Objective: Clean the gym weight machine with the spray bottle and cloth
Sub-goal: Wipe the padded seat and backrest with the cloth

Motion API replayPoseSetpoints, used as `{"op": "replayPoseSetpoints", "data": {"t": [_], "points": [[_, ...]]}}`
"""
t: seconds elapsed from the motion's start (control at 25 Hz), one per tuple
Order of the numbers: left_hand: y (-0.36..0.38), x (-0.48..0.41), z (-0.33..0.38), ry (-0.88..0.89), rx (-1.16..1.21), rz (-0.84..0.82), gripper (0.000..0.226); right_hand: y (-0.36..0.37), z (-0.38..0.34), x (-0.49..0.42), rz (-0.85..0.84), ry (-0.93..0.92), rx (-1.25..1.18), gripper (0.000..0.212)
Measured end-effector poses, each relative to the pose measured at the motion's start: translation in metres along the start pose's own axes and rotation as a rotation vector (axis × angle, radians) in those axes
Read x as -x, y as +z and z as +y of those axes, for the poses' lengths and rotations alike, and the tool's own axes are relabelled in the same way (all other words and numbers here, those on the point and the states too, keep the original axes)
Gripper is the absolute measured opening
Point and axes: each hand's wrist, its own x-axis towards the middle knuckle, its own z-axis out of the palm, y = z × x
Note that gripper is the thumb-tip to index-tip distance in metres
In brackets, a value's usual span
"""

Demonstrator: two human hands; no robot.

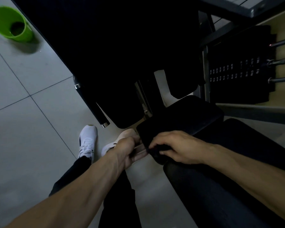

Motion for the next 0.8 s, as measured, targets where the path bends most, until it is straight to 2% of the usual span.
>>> {"op": "replayPoseSetpoints", "data": {"t": [0.08, 0.2, 0.28, 0.36, 0.52, 0.6, 0.72, 0.8], "points": [[0.003, -0.002, -0.003, 0.017, 0.005, 0.004, 0.04, 0.005, 0.011, -0.039, 0.068, 0.003, 0.043, 0.032], [0.003, -0.004, -0.011, 0.027, 0.067, 0.02, 0.046, 0.008, 0.026, -0.106, 0.146, 0.167, 0.179, 0.03], [0.003, -0.004, -0.011, 0.049, 0.087, 0.039, 0.045, 0.012, 0.029, -0.102, 0.15, 0.167, 0.22, 0.031], [0.003, -0.005, -0.012, 0.058, 0.095, 0.064, 0.044, 0.006, 0.017, -0.065, 0.14, 0.086, 0.156, 0.032], [0.006, -0.002, -0.012, 0.081, 0.062, 0.093, 0.04, -0.016, 0.004, 0.008, -0.074, -0.078, 0.028, 0.035], [0.009, -0.002, -0.012, 0.1, 0.037, 0.115, 0.034, -0.013, 0.009, -0.014, -0.043, -0.086, 0.054, 0.033], [0.012, -0.002, -0.015, 0.14, 0.023, 0.13, 0.032, 0.005, 0.006, -0.063, 0.081, 0.007, 0.107, 0.031], [0.014, 0.002, -0.015, 0.139, 0.042, 0.138, 0.031, 0.011, 0.006, -0.057, 0.078, -0.003, 0.095, 0.033]]}}
